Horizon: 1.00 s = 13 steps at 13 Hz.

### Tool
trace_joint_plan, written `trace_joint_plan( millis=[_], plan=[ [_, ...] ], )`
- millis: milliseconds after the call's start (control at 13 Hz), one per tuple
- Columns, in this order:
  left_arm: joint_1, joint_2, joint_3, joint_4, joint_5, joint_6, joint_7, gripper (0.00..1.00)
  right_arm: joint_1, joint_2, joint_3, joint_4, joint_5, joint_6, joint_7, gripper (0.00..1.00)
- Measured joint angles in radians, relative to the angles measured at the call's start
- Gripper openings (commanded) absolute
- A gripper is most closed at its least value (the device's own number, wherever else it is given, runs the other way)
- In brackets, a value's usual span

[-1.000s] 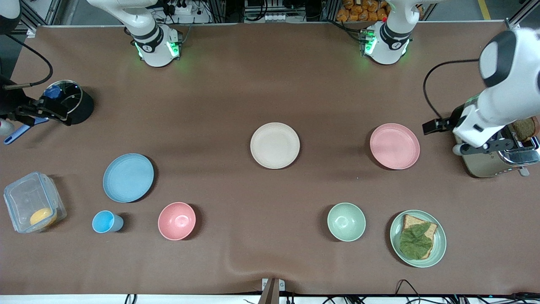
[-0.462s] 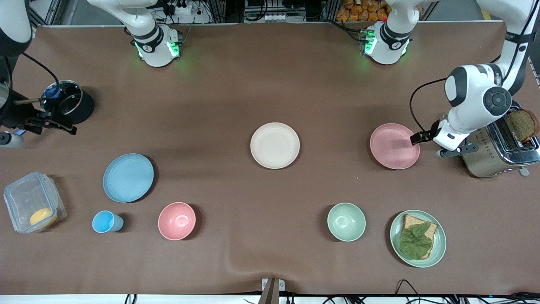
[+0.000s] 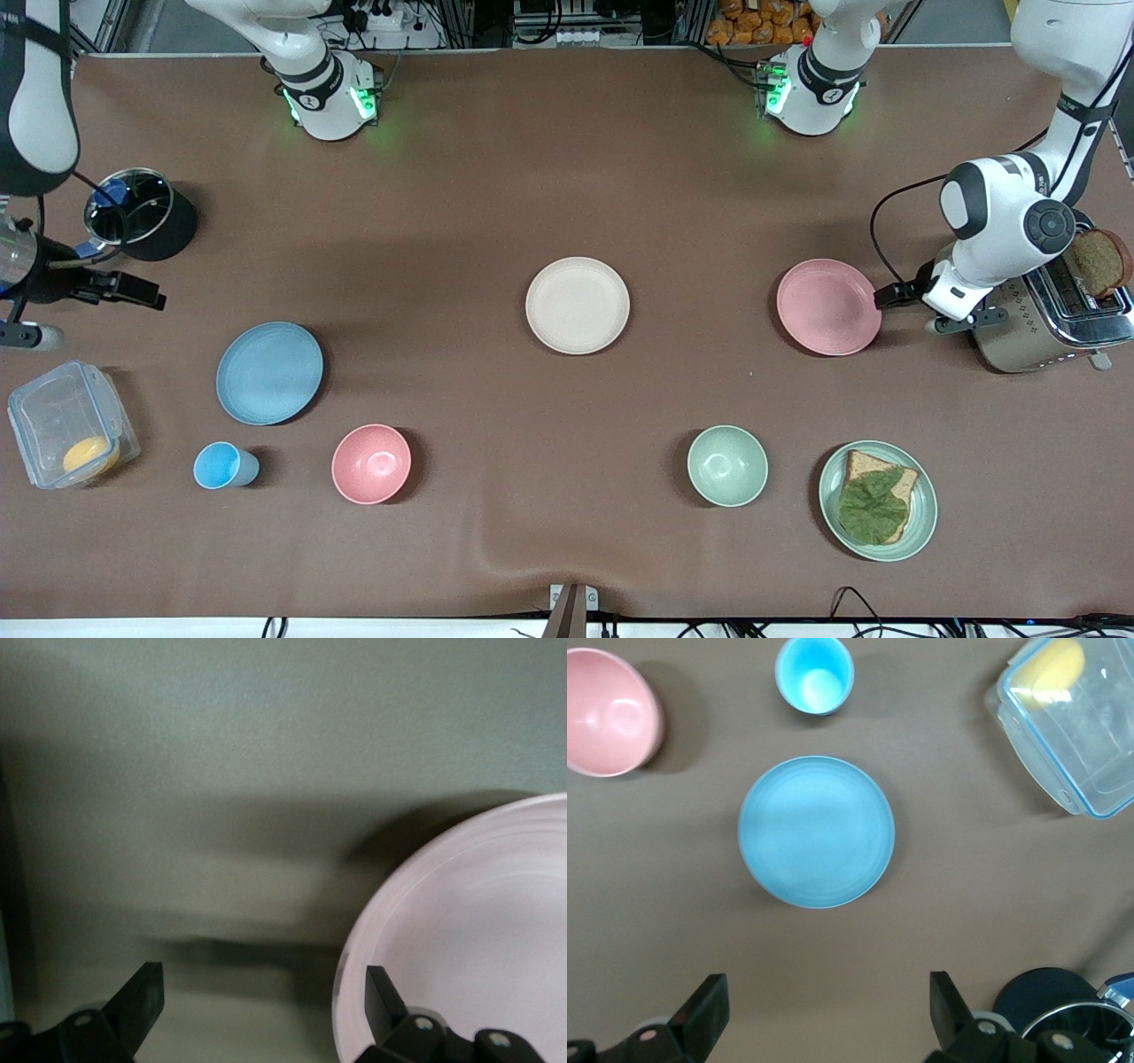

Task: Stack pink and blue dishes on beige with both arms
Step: 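Grip the pink plate with the left gripper while the right gripper nears the blue plate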

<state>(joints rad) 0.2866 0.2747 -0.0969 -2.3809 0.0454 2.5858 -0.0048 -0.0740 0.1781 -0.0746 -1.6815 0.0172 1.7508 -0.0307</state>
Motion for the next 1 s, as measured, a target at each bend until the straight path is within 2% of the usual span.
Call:
trace_joint_plan(
  millis=[154, 462, 615, 692, 769, 846, 923, 1000],
  plan=[
    [-0.002, 0.000, -0.003, 0.003, 0.000, 0.000, 0.000, 0.99, -0.023, 0.042, 0.000, -0.001, 0.000, 0.028, -0.007, 1.00],
    [-0.004, 0.007, -0.005, 0.002, 0.000, 0.000, 0.000, 0.82, -0.049, 0.111, 0.000, -0.004, 0.001, 0.104, -0.018, 1.00],
    [-0.006, 0.018, -0.005, 0.002, 0.000, 0.004, 0.000, 0.67, -0.058, 0.146, -0.001, -0.005, 0.001, 0.124, -0.019, 1.00],
    [-0.006, 0.024, -0.005, 0.002, 0.000, 0.007, 0.000, 0.63, -0.064, 0.163, -0.001, -0.005, 0.001, 0.134, -0.019, 1.00],
    [-0.007, 0.028, -0.005, 0.002, 0.000, 0.010, 0.000, 0.54, -0.069, 0.176, -0.001, -0.005, 0.001, 0.142, -0.019, 1.00],
    [-0.008, 0.033, -0.006, 0.002, 0.000, 0.013, 0.000, 0.35, -0.077, 0.189, -0.001, -0.005, 0.001, 0.153, -0.020, 1.00],
    [-0.009, 0.036, -0.006, 0.003, 0.000, 0.016, 0.000, 0.06, -0.083, 0.202, -0.001, -0.005, 0.001, 0.168, -0.023, 1.00],
    [-0.010, 0.038, -0.006, 0.003, 0.000, 0.018, 0.000, 0.00, -0.087, 0.213, -0.001, -0.005, 0.001, 0.181, -0.028, 1.00]
  ],
)
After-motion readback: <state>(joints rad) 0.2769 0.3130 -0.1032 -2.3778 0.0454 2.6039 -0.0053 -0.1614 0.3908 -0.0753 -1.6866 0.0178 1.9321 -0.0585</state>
